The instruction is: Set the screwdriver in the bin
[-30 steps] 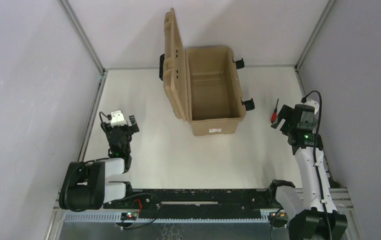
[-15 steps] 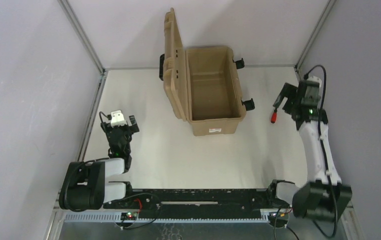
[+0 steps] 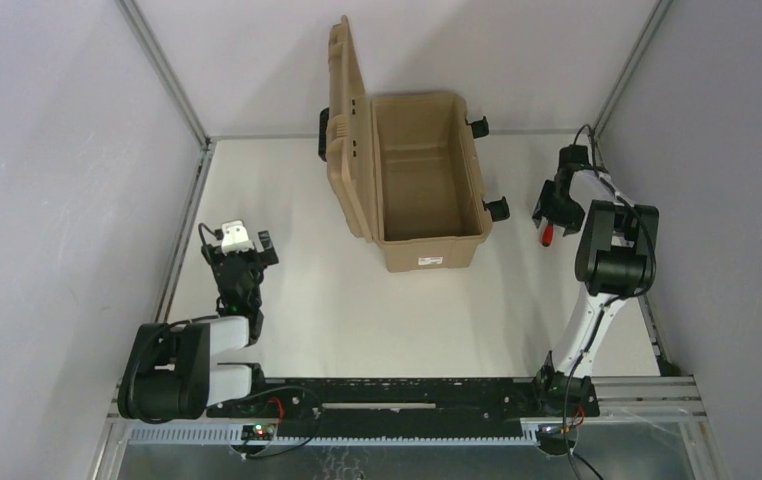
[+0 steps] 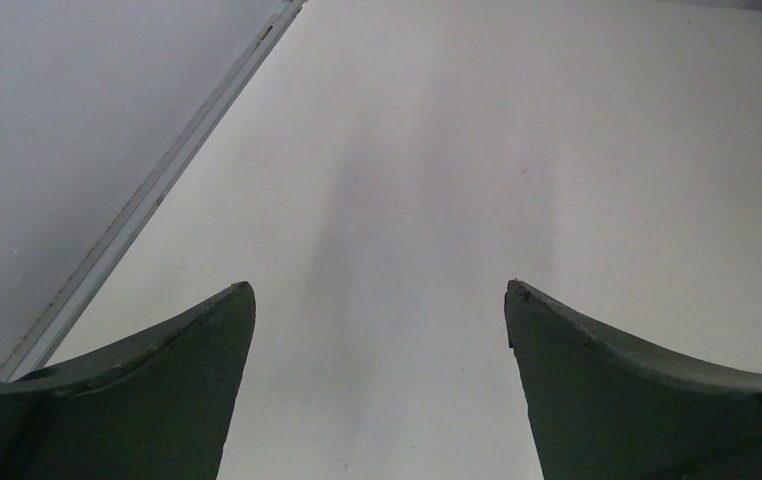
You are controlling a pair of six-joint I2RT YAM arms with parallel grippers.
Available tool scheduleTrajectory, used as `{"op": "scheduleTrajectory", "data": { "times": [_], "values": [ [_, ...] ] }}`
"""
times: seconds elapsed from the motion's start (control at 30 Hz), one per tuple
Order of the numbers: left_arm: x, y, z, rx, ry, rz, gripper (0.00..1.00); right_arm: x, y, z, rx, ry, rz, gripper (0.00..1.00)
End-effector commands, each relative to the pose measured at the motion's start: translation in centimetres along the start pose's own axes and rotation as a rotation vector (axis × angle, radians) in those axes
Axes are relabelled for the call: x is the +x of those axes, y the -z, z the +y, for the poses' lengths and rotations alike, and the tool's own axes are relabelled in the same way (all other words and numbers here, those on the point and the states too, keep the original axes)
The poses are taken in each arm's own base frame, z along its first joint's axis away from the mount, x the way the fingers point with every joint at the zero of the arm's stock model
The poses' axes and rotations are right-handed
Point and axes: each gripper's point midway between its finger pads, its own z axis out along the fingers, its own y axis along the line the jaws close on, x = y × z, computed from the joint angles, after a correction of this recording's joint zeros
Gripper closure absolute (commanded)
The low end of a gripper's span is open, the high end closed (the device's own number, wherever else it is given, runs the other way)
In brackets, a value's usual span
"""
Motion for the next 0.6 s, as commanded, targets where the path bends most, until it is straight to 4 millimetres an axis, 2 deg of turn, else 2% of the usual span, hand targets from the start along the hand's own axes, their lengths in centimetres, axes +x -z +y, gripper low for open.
{"op": "scheduleTrajectory", "data": {
  "times": [0.0,0.07,0.17,0.23,0.37,0.57],
  "values": [
    [-3.2,-1.0,-0.2,0.001,0.03,-0.094,0.0,1.0,-1.8,-0.3,0.014,-0.008,0.064,0.32],
    [-3.2,-1.0,-0.2,0.002,0.029,-0.093,0.0,1.8,-2.7,-0.3,0.007,-0.016,0.098,0.51],
    [-3.2,-1.0,-0.2,0.001,0.03,-0.093,0.0,1.8,-2.6,-0.5,0.016,-0.023,0.1,0.89],
    [-3.2,-1.0,-0.2,0.002,0.029,-0.093,0.0,0.4,-1.1,-0.7,0.012,0.001,0.055,1.0],
    [-3.2,-1.0,-0.2,0.002,0.03,-0.093,0.0,-3.6,4.2,-1.1,0.009,0.066,-0.055,1.0],
    [-3.2,-1.0,-0.2,0.0,0.03,-0.093,0.0,-6.8,11.3,-1.0,-0.021,0.14,-0.171,1.0]
  ]
}}
